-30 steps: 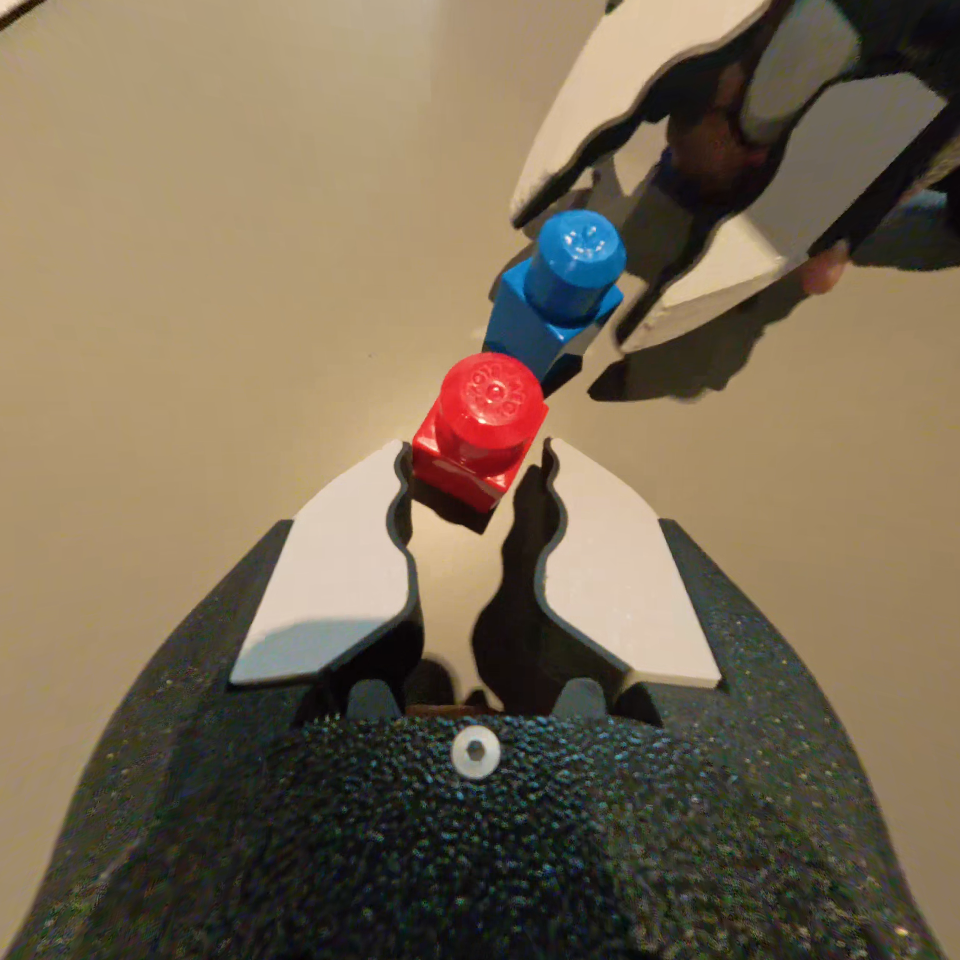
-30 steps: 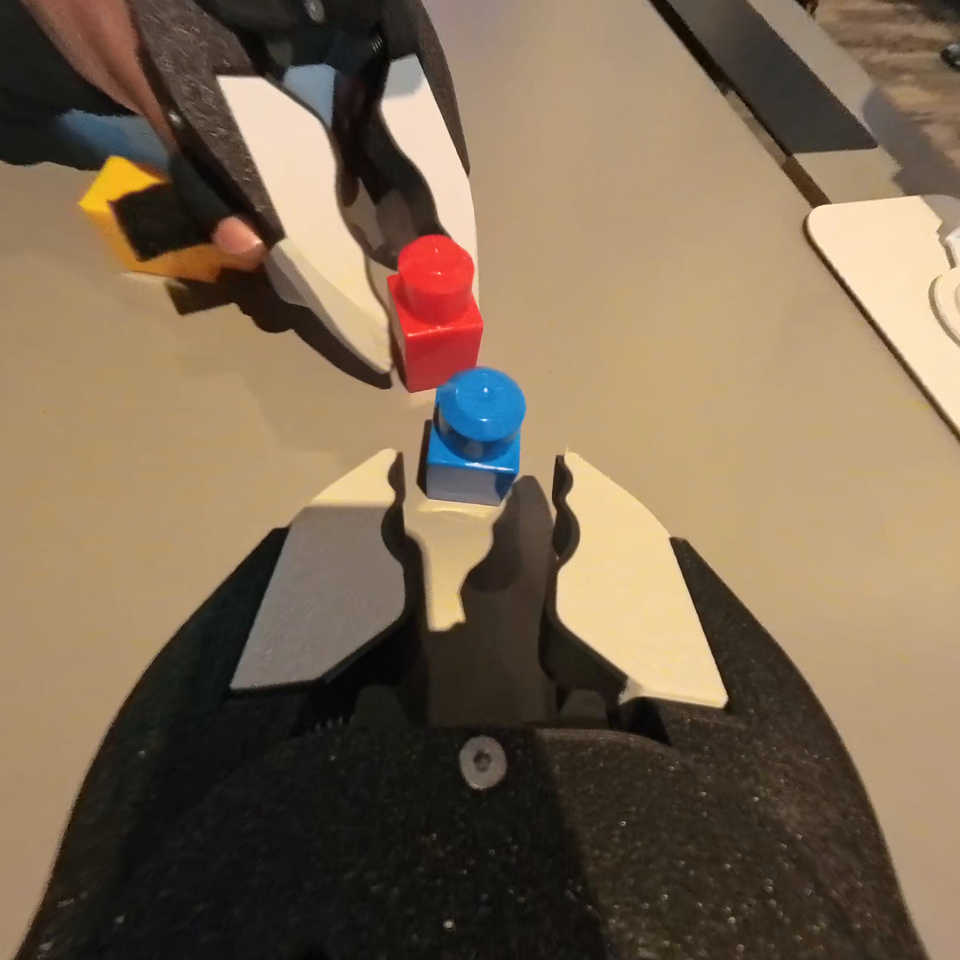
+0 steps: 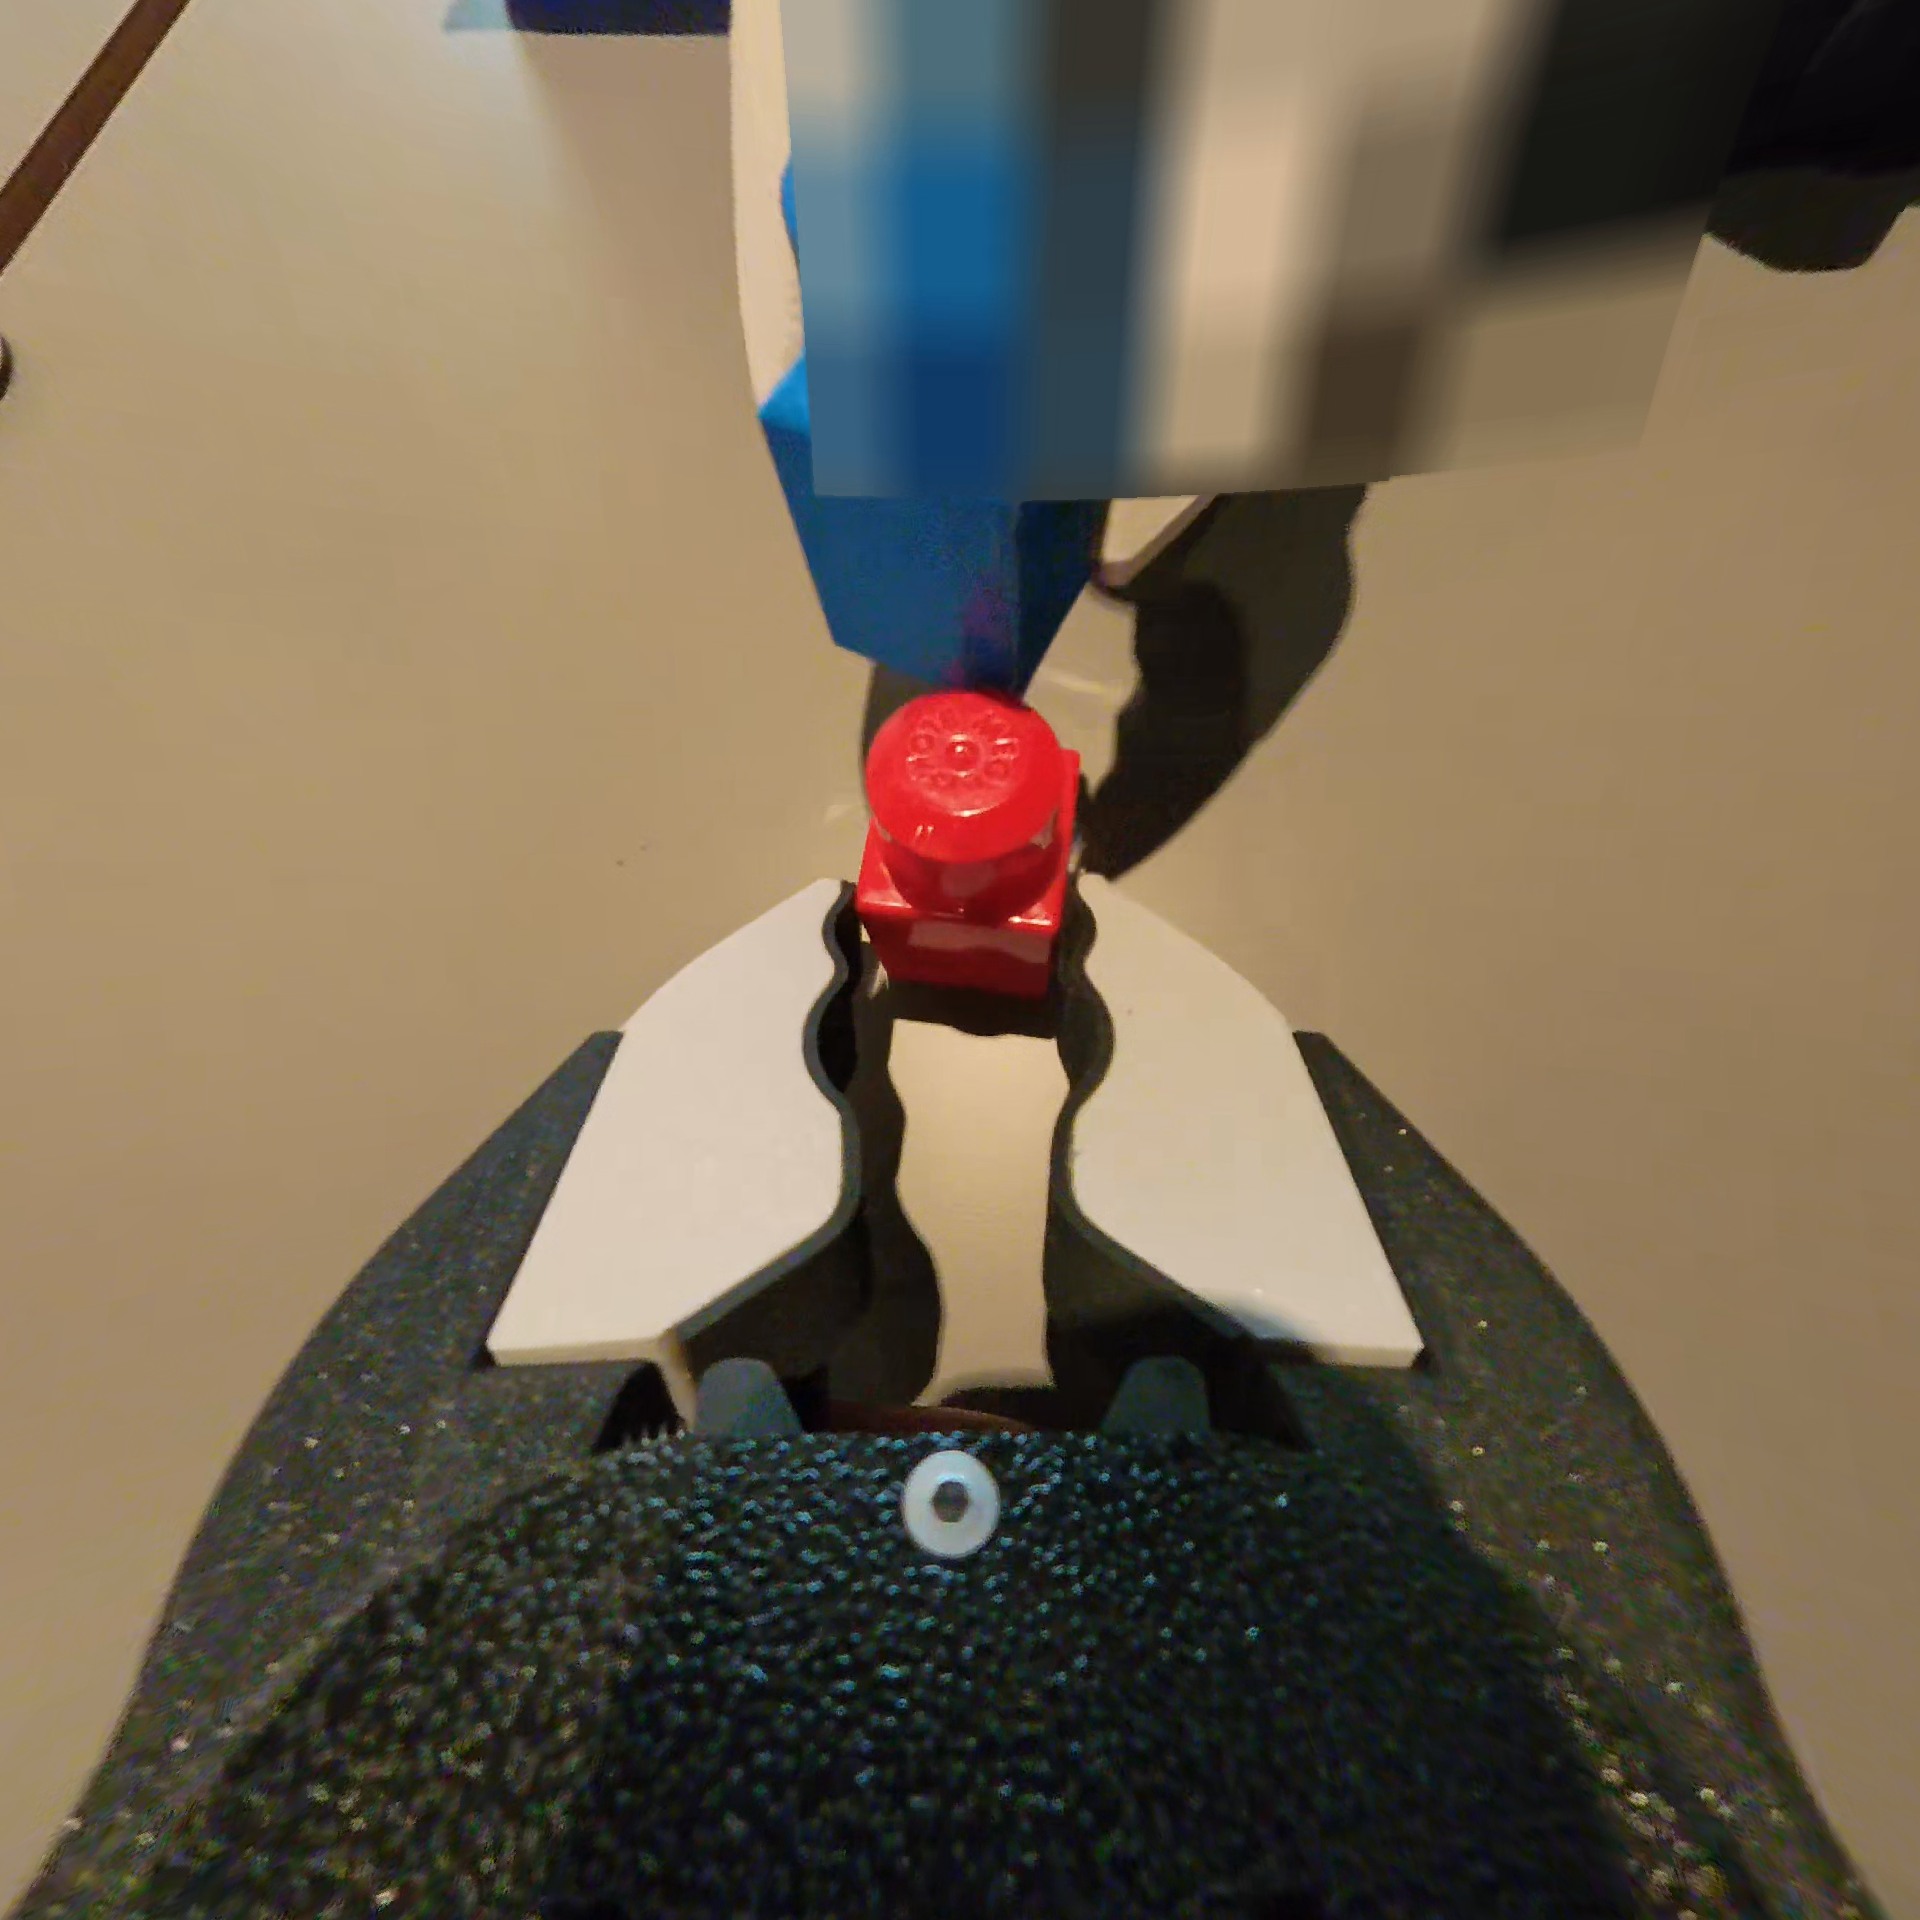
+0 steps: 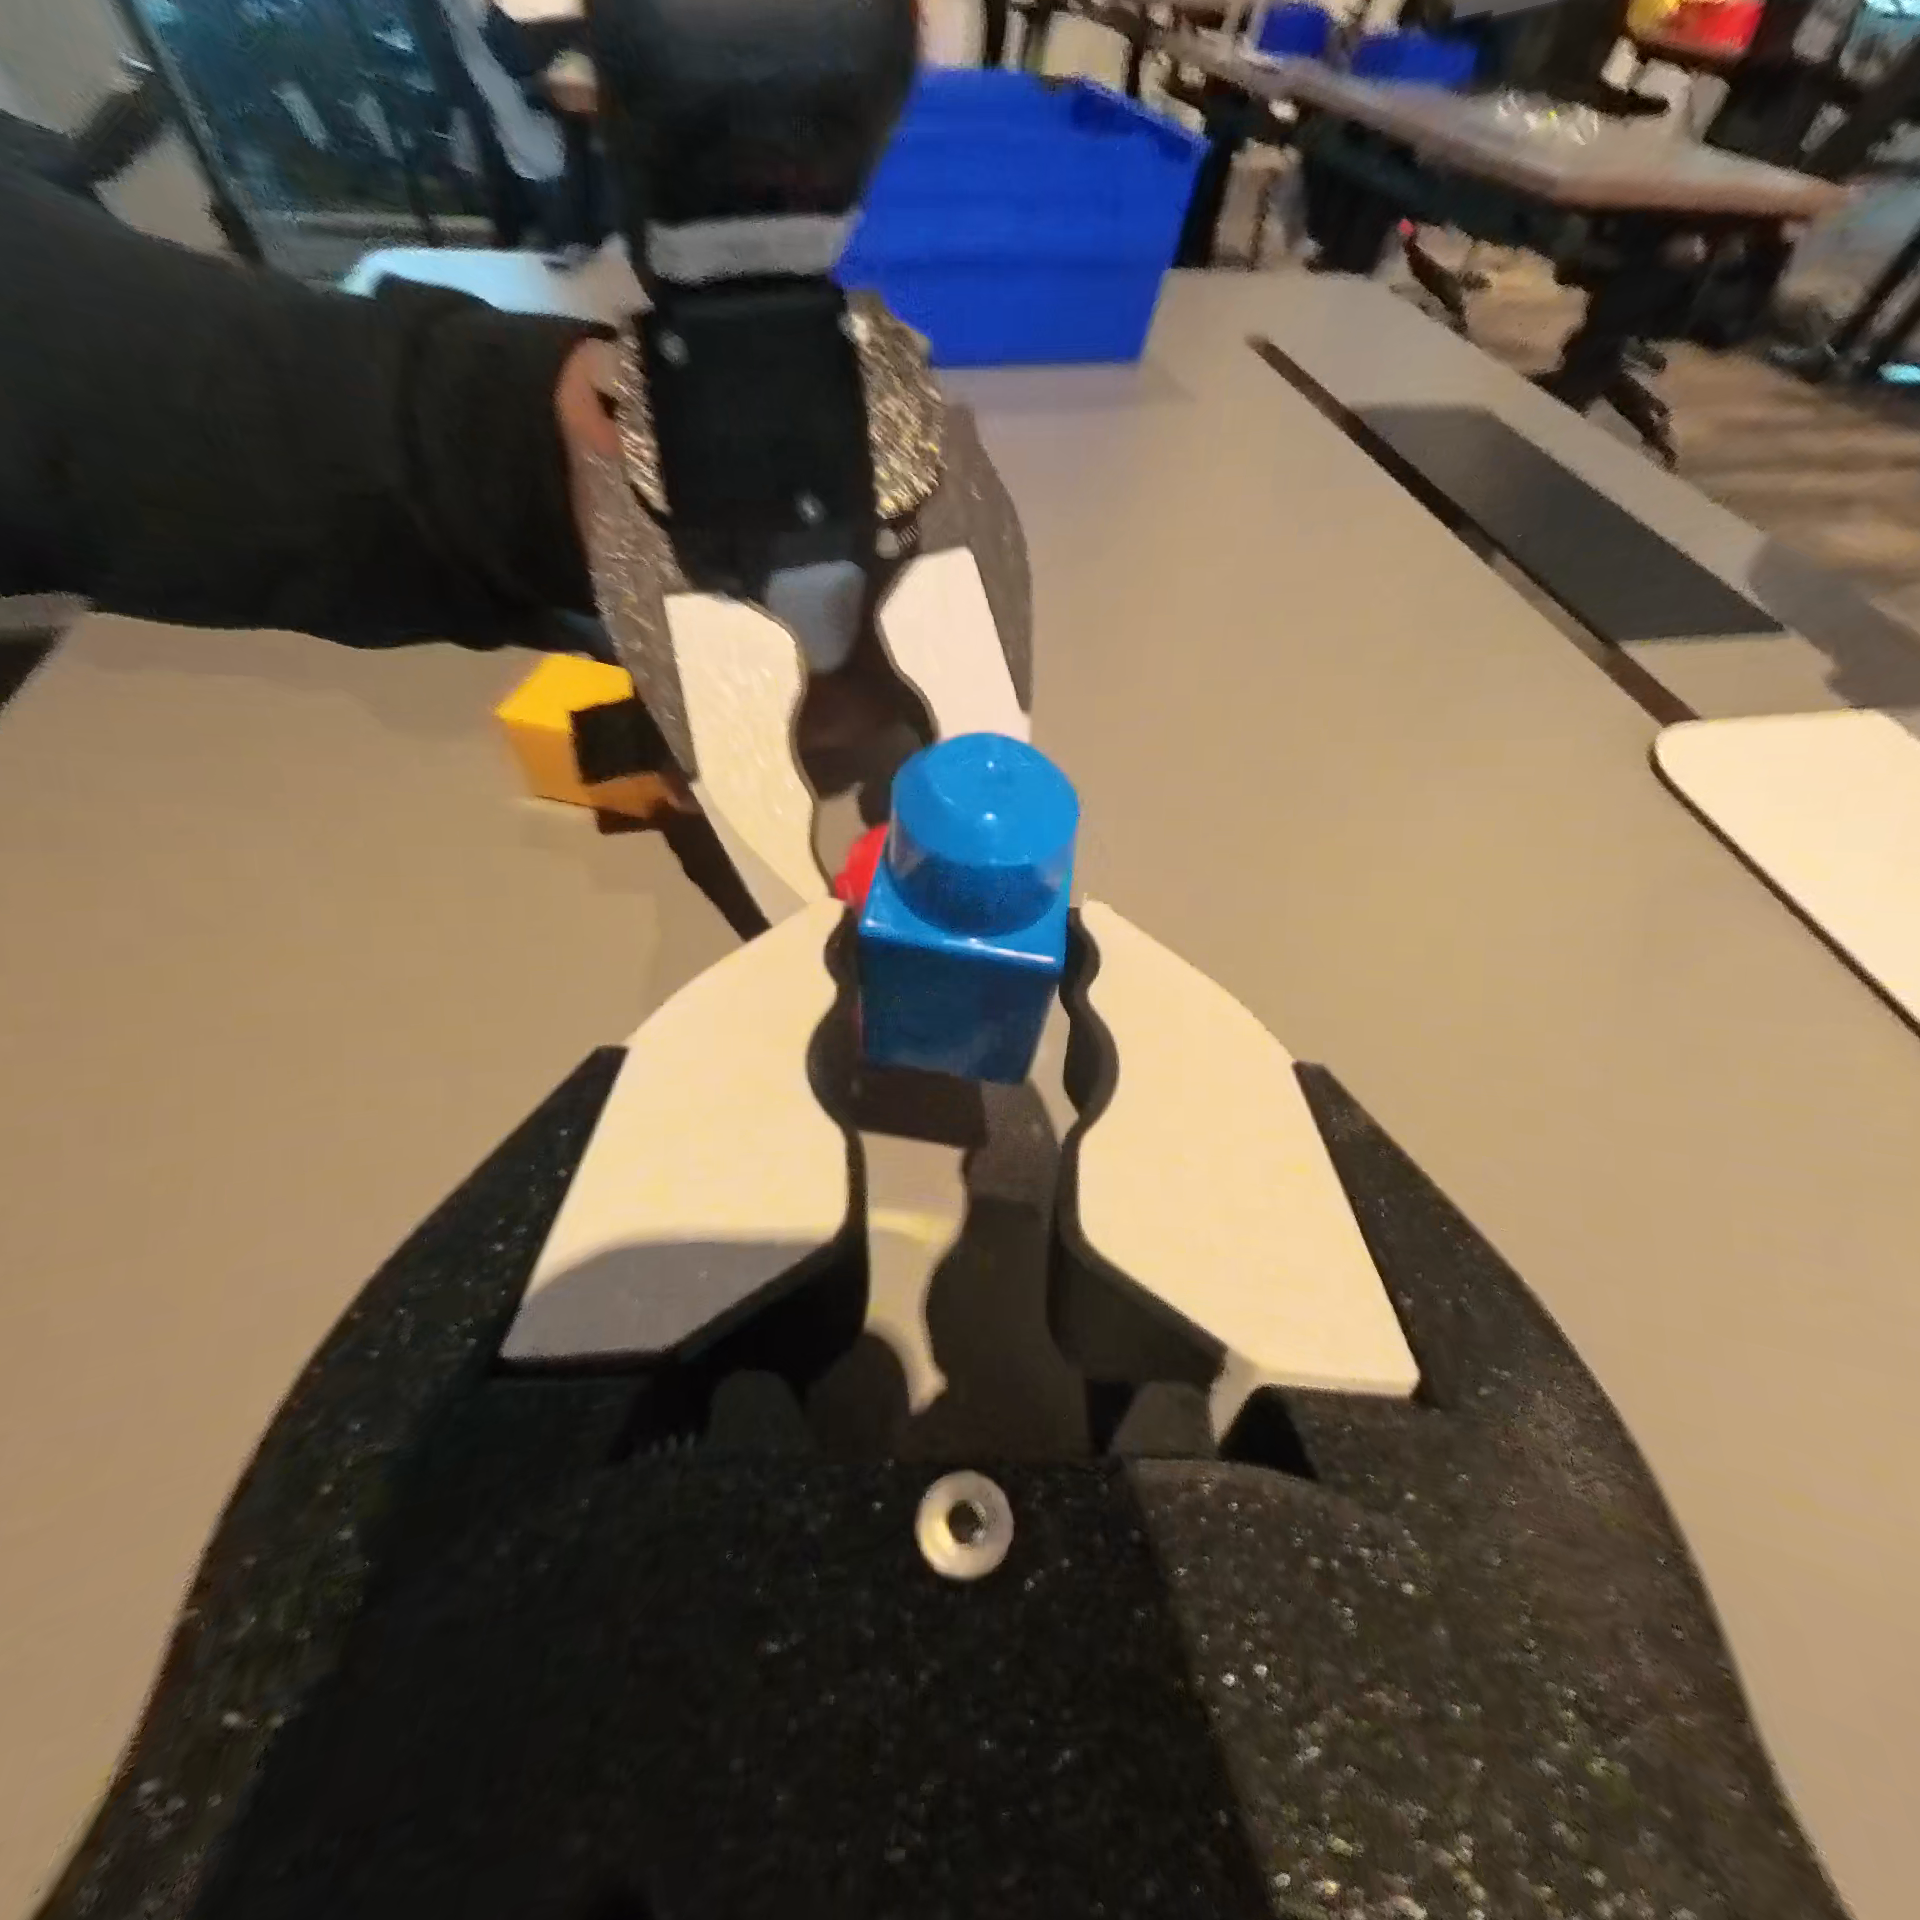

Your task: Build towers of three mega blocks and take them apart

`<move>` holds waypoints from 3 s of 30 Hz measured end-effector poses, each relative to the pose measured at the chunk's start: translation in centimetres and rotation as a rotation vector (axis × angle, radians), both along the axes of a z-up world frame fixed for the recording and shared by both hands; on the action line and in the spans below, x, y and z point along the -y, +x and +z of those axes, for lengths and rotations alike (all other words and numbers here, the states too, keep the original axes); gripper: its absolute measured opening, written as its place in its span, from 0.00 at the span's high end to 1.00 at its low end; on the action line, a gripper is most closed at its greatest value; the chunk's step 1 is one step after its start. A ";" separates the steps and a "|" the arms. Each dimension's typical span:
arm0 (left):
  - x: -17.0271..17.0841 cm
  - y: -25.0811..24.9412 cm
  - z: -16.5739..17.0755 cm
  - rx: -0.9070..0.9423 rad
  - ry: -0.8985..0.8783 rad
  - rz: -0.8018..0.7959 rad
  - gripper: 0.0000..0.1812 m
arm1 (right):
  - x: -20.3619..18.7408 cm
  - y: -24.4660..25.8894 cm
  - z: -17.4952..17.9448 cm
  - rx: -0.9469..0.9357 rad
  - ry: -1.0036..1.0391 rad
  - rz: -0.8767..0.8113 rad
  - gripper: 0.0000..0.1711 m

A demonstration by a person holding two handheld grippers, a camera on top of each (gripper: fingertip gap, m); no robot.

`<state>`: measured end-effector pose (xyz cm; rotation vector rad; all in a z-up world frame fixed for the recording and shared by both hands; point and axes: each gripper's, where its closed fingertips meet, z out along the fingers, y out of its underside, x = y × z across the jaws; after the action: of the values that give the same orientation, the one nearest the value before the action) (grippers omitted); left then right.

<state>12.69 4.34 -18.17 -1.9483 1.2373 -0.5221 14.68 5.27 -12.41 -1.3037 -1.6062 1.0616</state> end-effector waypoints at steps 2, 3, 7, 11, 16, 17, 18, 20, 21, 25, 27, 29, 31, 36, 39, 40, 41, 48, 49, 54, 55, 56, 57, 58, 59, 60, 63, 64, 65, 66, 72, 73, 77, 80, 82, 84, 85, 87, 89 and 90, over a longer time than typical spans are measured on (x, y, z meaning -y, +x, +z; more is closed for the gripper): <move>0.1 0.2 0.0 0.002 -0.006 -0.002 0.80 | 0.6 -0.2 0.4 0.000 0.041 0.040 0.79; 0.1 0.3 0.0 0.001 -0.005 -0.003 0.80 | 0.8 -0.4 0.5 0.007 0.067 0.057 0.79; 0.2 0.3 0.0 0.002 -0.006 -0.008 0.80 | 1.0 -1.2 0.8 0.034 0.101 0.106 0.79; 0.2 0.3 0.0 0.000 -0.003 -0.007 0.80 | 0.7 -1.6 0.9 0.021 0.085 0.107 0.79; 0.3 0.3 0.0 0.001 -0.005 -0.013 0.80 | 0.9 -2.0 2.7 -0.122 -0.032 0.108 0.79; 0.3 0.3 0.0 0.002 -0.006 -0.013 0.80 | 1.2 -2.2 3.1 -0.156 -0.078 0.123 0.79; 0.3 0.3 0.0 0.002 -0.006 -0.014 0.80 | 1.4 -2.4 3.3 -0.182 -0.118 0.137 0.79; 0.3 0.3 0.0 0.002 -0.006 -0.015 0.80 | 1.7 -2.8 3.7 -0.229 -0.178 0.149 0.79; 0.3 0.4 0.0 0.001 -0.005 -0.015 0.80 | 1.8 -3.0 3.7 -0.240 -0.204 0.158 0.79; 0.4 0.3 0.0 -0.001 0.000 -0.017 0.80 | 1.4 -3.3 1.8 -0.148 -0.176 0.136 0.79; 0.4 0.3 0.0 -0.003 0.004 -0.017 0.80 | 1.2 -3.1 1.4 -0.126 -0.170 0.125 0.79; 0.4 0.3 0.0 -0.004 0.005 -0.016 0.80 | 1.0 -2.9 1.1 -0.100 -0.181 0.120 0.79; 0.4 0.3 0.0 -0.003 0.003 -0.015 0.80 | 0.9 -2.6 0.7 -0.066 -0.201 0.117 0.79; 0.5 0.3 0.0 -0.003 0.004 -0.016 0.80 | 1.1 -2.3 0.3 -0.033 -0.188 0.140 0.79; 0.5 0.3 0.0 -0.002 0.001 -0.017 0.80 | 1.9 -2.7 -0.6 0.028 -0.121 0.179 0.79; 0.5 0.2 0.0 -0.001 -0.001 -0.016 0.80 | 1.9 -2.7 -0.6 0.036 -0.113 0.186 0.79; 0.5 0.2 0.0 -0.001 -0.002 -0.015 0.80 | 1.9 -2.6 -0.6 0.047 -0.116 0.196 0.79; 0.4 0.2 0.0 -0.002 0.001 -0.014 0.80 | 1.8 -2.2 -1.3 0.110 -0.097 0.262 0.78; 0.4 0.2 0.0 -0.003 0.002 -0.013 0.80 | 1.8 -2.2 -1.3 0.112 -0.107 0.266 0.78; 0.5 0.1 -0.1 0.000 -0.006 -0.012 0.80 | 1.7 -2.2 -1.6 0.190 -0.087 0.230 0.78; 0.4 0.1 -0.1 0.000 -0.008 -0.004 0.80 | 1.6 -2.2 -1.7 0.221 -0.066 0.212 0.78; 0.4 0.1 -0.1 0.001 -0.011 0.002 0.80 | 1.6 -2.1 -1.8 0.249 -0.040 0.196 0.78; 0.4 0.1 -0.1 -0.001 -0.007 0.005 0.80 | 1.6 -2.1 -2.0 0.275 -0.017 0.183 0.78; 0.3 0.1 -0.1 -0.003 -0.005 0.008 0.80 | 1.6 -2.0 -2.0 0.300 -0.001 0.169 0.78; 0.3 0.1 -0.1 -0.003 -0.005 0.011 0.80 | 1.6 -2.0 -2.1 0.327 0.012 0.156 0.78; 0.4 0.1 -0.1 -0.003 -0.007 0.013 0.80 | 1.5 -2.0 -2.2 0.354 0.025 0.145 0.78; 0.4 0.1 -0.1 -0.007 -0.007 0.030 0.80 | 1.5 -1.9 -2.4 0.437 0.051 0.111 0.78; 0.3 0.1 -0.1 -0.010 -0.006 0.035 0.80 | 1.4 -1.8 -2.4 0.462 0.060 0.099 0.78; 0.3 0.1 -0.1 -0.016 0.002 0.039 0.80 | 1.4 -1.8 -2.5 0.484 0.070 0.090 0.78; 0.3 0.0 -0.1 -0.020 0.009 0.041 0.79 | 1.4 -1.9 -2.5 0.497 0.083 0.088 0.78; 1.5 -1.1 1.4 0.075 0.041 -0.069 0.80 | 1.4 -1.8 -2.5 0.495 0.050 0.113 0.79; 1.3 -1.1 2.4 0.133 0.057 -0.068 0.81 | 1.4 -1.8 -2.5 0.494 0.048 0.116 0.79; 0.8 -0.5 3.8 0.228 0.094 -0.056 0.80 | 1.4 -1.9 -2.5 0.481 0.034 0.118 0.78; 0.4 -0.2 3.3 0.184 0.124 -0.049 0.82 | 1.5 -2.0 -2.5 0.471 0.039 0.122 0.79; 0.4 -0.2 3.2 0.189 0.112 -0.052 0.82 | 1.5 -2.0 -2.5 0.459 0.039 0.126 0.79; 0.4 -0.3 3.2 0.198 0.083 -0.048 0.82 | 1.5 -2.1 -2.4 0.435 0.021 0.131 0.78; 0.4 -0.3 3.1 0.198 0.072 -0.048 0.82 | 1.6 -2.2 -2.4 0.420 0.011 0.136 0.78; 0.4 -0.3 2.7 0.178 0.053 -0.043 0.82 | 1.6 -2.3 -2.4 0.396 -0.008 0.139 0.78; 0.4 -0.3 2.7 0.179 0.049 -0.043 0.82 | 1.6 -2.4 -2.4 0.384 -0.012 0.141 0.78; 0.4 -0.3 2.7 0.177 0.051 -0.043 0.82 | 1.6 -2.4 -2.4 0.382 -0.012 0.139 0.78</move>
<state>12.35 3.99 -15.50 -1.7950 1.1702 -0.6637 12.31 3.66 -14.78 -1.4859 -2.0001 0.9429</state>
